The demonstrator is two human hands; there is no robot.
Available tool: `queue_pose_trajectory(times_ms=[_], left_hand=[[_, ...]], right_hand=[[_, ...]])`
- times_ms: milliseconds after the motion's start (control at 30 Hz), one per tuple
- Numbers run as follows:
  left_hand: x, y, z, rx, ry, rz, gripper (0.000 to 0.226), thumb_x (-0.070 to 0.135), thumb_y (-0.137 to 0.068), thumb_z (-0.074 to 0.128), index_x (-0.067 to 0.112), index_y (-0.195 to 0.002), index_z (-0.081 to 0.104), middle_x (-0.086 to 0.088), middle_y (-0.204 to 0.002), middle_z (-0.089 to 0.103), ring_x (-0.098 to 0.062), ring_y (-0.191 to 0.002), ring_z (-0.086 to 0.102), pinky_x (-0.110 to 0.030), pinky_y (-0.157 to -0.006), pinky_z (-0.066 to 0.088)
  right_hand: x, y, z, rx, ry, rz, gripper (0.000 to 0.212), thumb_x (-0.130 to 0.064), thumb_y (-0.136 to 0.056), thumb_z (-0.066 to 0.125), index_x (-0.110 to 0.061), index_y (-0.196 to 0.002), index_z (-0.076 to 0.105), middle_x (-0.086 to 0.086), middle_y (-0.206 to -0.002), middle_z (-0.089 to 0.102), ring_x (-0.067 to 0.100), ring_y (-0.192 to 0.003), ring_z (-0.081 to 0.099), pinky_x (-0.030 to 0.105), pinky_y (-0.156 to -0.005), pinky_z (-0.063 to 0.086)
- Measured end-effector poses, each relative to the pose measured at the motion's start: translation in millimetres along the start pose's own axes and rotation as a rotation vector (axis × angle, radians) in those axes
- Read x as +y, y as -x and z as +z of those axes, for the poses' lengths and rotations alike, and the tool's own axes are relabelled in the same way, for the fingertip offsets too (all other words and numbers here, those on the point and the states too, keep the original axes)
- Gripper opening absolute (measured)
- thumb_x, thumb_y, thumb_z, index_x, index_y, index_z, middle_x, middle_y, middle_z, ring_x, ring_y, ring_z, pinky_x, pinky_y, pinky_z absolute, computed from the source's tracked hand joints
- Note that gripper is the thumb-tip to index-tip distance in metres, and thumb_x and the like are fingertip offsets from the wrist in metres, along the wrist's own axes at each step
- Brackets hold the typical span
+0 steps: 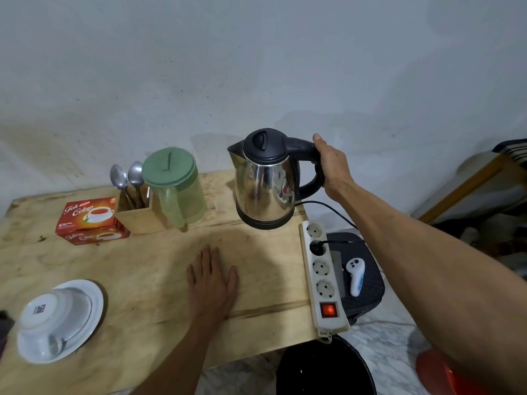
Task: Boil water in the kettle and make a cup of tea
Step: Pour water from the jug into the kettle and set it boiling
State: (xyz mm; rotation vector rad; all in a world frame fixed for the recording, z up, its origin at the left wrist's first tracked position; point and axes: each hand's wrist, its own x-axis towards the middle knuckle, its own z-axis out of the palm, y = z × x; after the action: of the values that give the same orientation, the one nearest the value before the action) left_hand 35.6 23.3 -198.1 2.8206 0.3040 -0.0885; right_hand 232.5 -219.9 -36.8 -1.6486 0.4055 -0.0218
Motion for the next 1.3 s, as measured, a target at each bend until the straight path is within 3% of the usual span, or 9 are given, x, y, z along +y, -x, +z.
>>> queue_pose_trajectory(times_ms=[167,433,633,767,933,1000,1133,1300], left_hand=[[-1.1,0.3,1.1,-0.007,-0.004,0.000,0.081,0.058,-0.088,0.011,0.012,-0.154,0.022,-0.010,-0.163,0.021,-0.027,-0.152,0.017,-0.050,-0.122,0.014],[-2.0,-0.6,3.0,-0.008,-0.004,-0.003,0.081,0.058,-0.087,0.011,0.013,-0.154,0.022,-0.009,-0.163,0.021,-0.026,-0.152,0.016,-0.050,-0.123,0.014],[-2.2,-1.0,2.2,-0.011,0.004,0.007,0.082,0.058,-0.087,0.009,0.013,-0.155,0.018,-0.008,-0.165,0.017,-0.025,-0.153,0.012,-0.049,-0.123,0.011],[-3.2,-2.1,3.2,-0.018,-0.007,0.003,0.079,0.058,-0.089,0.012,0.014,-0.155,0.017,-0.008,-0.165,0.016,-0.025,-0.153,0.012,-0.049,-0.123,0.010],[-8.7,-2.2,2.0,-0.081,0.000,0.027,0.071,0.054,-0.099,0.022,0.014,-0.156,0.009,-0.009,-0.166,0.008,-0.026,-0.154,0.006,-0.050,-0.123,0.008],[-12.1,-4.6,-3.4,-0.164,0.041,0.045,0.069,0.052,-0.101,0.024,0.013,-0.156,0.007,-0.009,-0.166,0.002,-0.026,-0.154,0.001,-0.050,-0.124,0.005],[-20.9,13.4,-24.2,-0.207,0.109,0.027,0.066,0.048,-0.102,0.028,0.009,-0.154,0.019,-0.011,-0.165,0.011,-0.027,-0.153,0.007,-0.048,-0.123,0.010],[-44.8,54.8,-59.2,-0.061,0.195,0.039,0.050,0.035,-0.101,0.044,0.007,-0.142,0.043,-0.015,-0.155,0.035,-0.030,-0.148,0.027,-0.043,-0.118,0.026]], right_hand=[[3.0,-1.0,0.0,-0.004,0.048,-0.037,0.061,-0.071,-0.072,0.058,-0.012,-0.087,0.062,0.001,-0.087,0.060,0.019,-0.084,0.054,0.038,-0.084,0.045],[8.2,-4.5,1.1,0.013,0.040,-0.054,0.052,-0.066,-0.080,0.058,-0.015,-0.078,0.056,0.000,-0.080,0.054,0.018,-0.076,0.049,0.035,-0.077,0.041],[9.2,-4.2,0.9,0.029,0.049,-0.050,0.053,-0.071,-0.075,0.057,-0.018,-0.074,0.054,-0.001,-0.079,0.054,0.017,-0.075,0.050,0.033,-0.076,0.042],[13.0,4.7,-1.2,0.011,0.062,-0.006,0.068,-0.080,-0.073,0.049,-0.019,-0.101,0.060,-0.006,-0.092,0.058,0.015,-0.086,0.054,0.034,-0.078,0.041],[33.8,38.7,-0.9,0.021,0.058,0.085,0.081,-0.073,-0.084,0.047,-0.015,-0.140,0.040,0.002,-0.135,0.051,0.023,-0.121,0.049,0.041,-0.099,0.040],[42.6,57.9,1.4,0.044,0.080,0.122,0.079,-0.066,-0.089,0.048,-0.013,-0.146,0.035,0.007,-0.143,0.048,0.023,-0.123,0.048,0.041,-0.099,0.038],[57.5,103.0,15.8,-0.025,0.119,0.125,0.059,-0.055,-0.093,0.051,-0.013,-0.134,0.048,0.005,-0.129,0.058,0.019,-0.109,0.052,0.035,-0.088,0.037],[65.6,159.7,65.8,-0.159,0.217,0.098,0.043,-0.044,-0.097,0.051,-0.013,-0.125,0.059,0.007,-0.124,0.063,0.025,-0.112,0.056,0.036,-0.095,0.042]])
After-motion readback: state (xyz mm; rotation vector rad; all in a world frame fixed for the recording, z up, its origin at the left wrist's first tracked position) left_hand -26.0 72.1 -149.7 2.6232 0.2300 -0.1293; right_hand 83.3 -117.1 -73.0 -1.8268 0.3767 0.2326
